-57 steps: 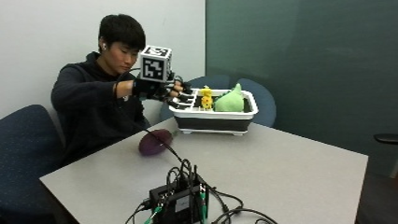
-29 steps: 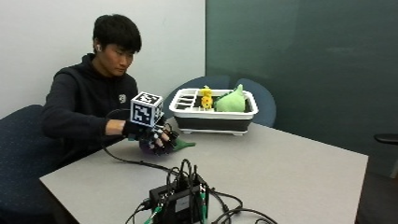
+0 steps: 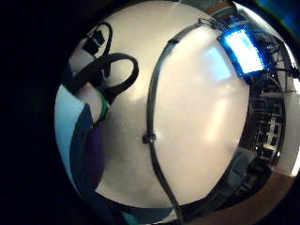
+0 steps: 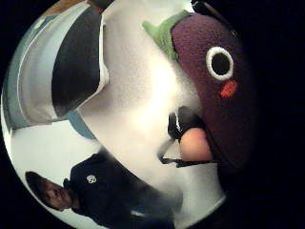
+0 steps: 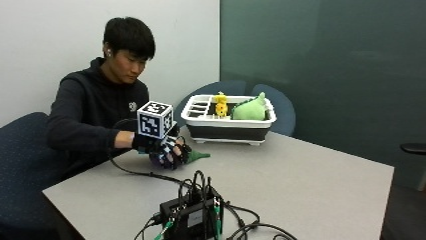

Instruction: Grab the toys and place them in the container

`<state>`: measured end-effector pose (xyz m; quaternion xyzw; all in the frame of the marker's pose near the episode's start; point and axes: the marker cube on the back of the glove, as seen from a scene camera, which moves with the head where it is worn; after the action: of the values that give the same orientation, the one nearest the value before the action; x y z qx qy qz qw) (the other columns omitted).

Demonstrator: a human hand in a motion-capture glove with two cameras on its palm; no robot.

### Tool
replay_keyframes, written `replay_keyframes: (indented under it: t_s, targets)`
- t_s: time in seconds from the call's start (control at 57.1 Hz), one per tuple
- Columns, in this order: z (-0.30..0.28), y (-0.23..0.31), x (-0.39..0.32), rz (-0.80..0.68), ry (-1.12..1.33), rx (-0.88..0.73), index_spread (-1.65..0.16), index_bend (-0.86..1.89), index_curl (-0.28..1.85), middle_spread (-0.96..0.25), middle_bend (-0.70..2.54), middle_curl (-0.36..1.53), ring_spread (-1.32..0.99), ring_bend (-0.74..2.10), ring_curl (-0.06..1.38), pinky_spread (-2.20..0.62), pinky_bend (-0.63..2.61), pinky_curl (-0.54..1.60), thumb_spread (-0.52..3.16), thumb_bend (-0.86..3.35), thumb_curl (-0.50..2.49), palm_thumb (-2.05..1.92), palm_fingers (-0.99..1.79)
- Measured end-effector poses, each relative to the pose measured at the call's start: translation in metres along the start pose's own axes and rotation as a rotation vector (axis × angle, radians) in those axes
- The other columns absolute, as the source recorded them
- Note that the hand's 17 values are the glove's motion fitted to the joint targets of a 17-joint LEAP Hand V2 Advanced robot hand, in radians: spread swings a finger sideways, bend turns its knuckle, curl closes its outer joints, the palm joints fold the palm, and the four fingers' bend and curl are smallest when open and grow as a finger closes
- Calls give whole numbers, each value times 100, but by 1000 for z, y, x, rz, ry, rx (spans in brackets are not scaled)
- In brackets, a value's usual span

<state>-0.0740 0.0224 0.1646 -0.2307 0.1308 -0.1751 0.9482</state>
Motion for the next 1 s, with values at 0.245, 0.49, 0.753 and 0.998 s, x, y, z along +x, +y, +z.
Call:
replay_keyframes:
  t_s: [0.245,0.49,0.753,0.998]
  targets:
    - [0,-2,0,-6,-8,17,-25,6,1,-9,36,39,-26,121,49,-32,141,41,136,5,45,53,41]
    - [-21,-8,-11,-66,-125,95,-25,18,4,-17,51,46,-33,120,47,-35,133,39,121,13,59,76,67]
    - [-77,-6,-26,-103,-69,185,-28,19,12,-25,56,54,-38,115,48,-35,122,39,90,10,75,83,75]
    - [-123,-6,-31,-65,-28,256,-30,18,17,-29,53,59,-40,112,50,-36,119,40,74,7,85,83,75]
